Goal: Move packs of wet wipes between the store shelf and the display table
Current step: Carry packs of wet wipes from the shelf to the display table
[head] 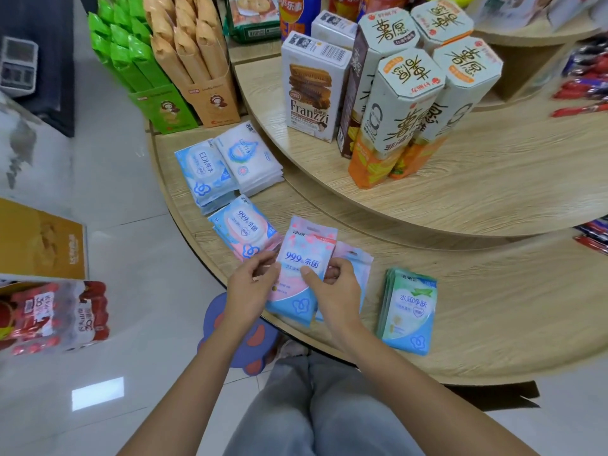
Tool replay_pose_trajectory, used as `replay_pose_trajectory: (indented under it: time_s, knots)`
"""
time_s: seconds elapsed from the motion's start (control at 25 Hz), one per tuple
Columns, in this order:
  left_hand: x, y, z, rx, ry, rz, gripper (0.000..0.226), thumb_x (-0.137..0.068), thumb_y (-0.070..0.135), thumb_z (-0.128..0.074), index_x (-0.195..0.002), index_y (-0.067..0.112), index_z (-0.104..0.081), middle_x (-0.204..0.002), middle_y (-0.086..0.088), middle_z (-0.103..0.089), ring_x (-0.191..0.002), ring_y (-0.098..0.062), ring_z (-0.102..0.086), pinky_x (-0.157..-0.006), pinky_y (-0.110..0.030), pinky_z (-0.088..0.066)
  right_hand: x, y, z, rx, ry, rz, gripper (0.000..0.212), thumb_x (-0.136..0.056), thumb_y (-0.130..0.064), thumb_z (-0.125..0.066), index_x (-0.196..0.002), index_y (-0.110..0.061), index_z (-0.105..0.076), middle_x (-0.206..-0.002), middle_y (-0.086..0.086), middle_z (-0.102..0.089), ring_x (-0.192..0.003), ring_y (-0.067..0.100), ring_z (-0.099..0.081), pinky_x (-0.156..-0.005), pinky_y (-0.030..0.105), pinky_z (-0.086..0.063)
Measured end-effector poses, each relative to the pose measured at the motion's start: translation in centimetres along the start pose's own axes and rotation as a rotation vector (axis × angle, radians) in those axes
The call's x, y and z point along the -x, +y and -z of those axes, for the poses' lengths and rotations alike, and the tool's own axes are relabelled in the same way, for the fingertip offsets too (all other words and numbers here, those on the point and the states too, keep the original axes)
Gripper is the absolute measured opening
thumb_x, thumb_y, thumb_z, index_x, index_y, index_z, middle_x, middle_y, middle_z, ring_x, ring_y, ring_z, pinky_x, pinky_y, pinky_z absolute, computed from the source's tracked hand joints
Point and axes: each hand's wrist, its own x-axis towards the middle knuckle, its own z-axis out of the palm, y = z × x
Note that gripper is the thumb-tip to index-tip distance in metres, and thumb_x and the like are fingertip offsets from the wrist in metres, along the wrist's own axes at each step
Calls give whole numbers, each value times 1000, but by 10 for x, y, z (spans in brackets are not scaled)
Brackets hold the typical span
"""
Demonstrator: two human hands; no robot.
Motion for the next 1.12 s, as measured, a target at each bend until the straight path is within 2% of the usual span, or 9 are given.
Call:
replay_pose_trajectory:
  time_s: [0.16, 0.24, 0.32, 0.48, 0.64, 0.72, 0.76, 0.92, 1.12]
  knots:
    - [22, 27, -2, -161, 273, -274, 16, -87, 25, -55, -100, 23, -64, -94, 14, -60, -88, -6, -59, -82, -23, -49, 6, 0, 36, -14, 65, 46, 31, -83, -20, -71, -108, -11, -56, -89, -3, -56, -79, 9, -53, -69, 10, -43]
    - [49, 44, -21, -190, 160, -533, 18, -88, 23, -50, -100, 18, -63, -96, 9, -59, -95, 5, -53, -85, -13, -41, 8, 6, 70, -37, 136, 71, 24, -84, -15, -68, -106, -11, -58, -91, 0, -58, -79, 9, -55, -71, 10, -44]
    - [74, 46, -54, -243, -185, -651, 23, -88, 21, -46, -105, 17, -61, -102, 7, -59, -97, 6, -52, -85, -11, -40, 8, 16, 107, -62, 237, 76, 20, -86, -11, -65, -104, -13, -58, -91, 2, -59, -78, 9, -56, -70, 11, -45]
    - [78, -4, -132, -421, -635, -388, 41, -87, 17, -54, -128, 17, -50, -122, 3, -53, -104, -5, -53, -96, -20, -40, 0, 49, 166, -91, 402, -58, 28, -87, -12, -64, -114, -11, -56, -104, 12, -58, -81, 12, -56, -63, 9, -46]
    - [52, -40, -182, -124, -575, 157, 68, -69, 27, -61, -132, 15, -39, -129, -2, -51, -115, -20, -55, -98, -41, -46, -15, 86, 174, -68, 189, -245, 50, -86, -22, -67, -129, -9, -45, -108, 6, -57, -88, 13, -59, -59, 10, -48]
    - [44, -52, -195, 74, -497, 411, 84, -75, 33, -63, -146, 11, -23, -142, -3, -37, -126, -23, -48, -98, -35, -47, -22, 100, 168, -115, 88, -268, 50, -81, -23, -73, -122, -6, -49, -104, 5, -65, -86, 16, -66, -69, 22, -56]
    - [41, -56, -199, 125, -490, 463, 71, -87, 30, -59, -145, 8, -25, -143, -8, -38, -124, -23, -50, -89, -27, -51, -26, 106, 165, -122, 65, -267, 52, -76, -25, -78, -117, -5, -52, -105, 8, -68, -88, 18, -68, -77, 31, -58]
    - [39, -62, -207, 240, -501, 504, 36, -101, 26, -35, -128, 5, -47, -125, -14, -60, -90, -16, -63, -65, -19, -56, -35, 119, 162, 12, 113, -235, 62, -59, -38, -85, -107, -11, -58, -103, 6, -70, -92, 22, -69, -84, 45, -56]
    - [34, -73, -207, 14, -472, 347, 16, -100, 26, -42, -101, 24, -58, -111, -1, -66, -103, -20, -64, -90, -38, -53, -35, 122, 177, 0, 169, -249, 41, -73, -25, -79, -105, -7, -59, -101, 7, -70, -86, 20, -68, -73, 33, -58]
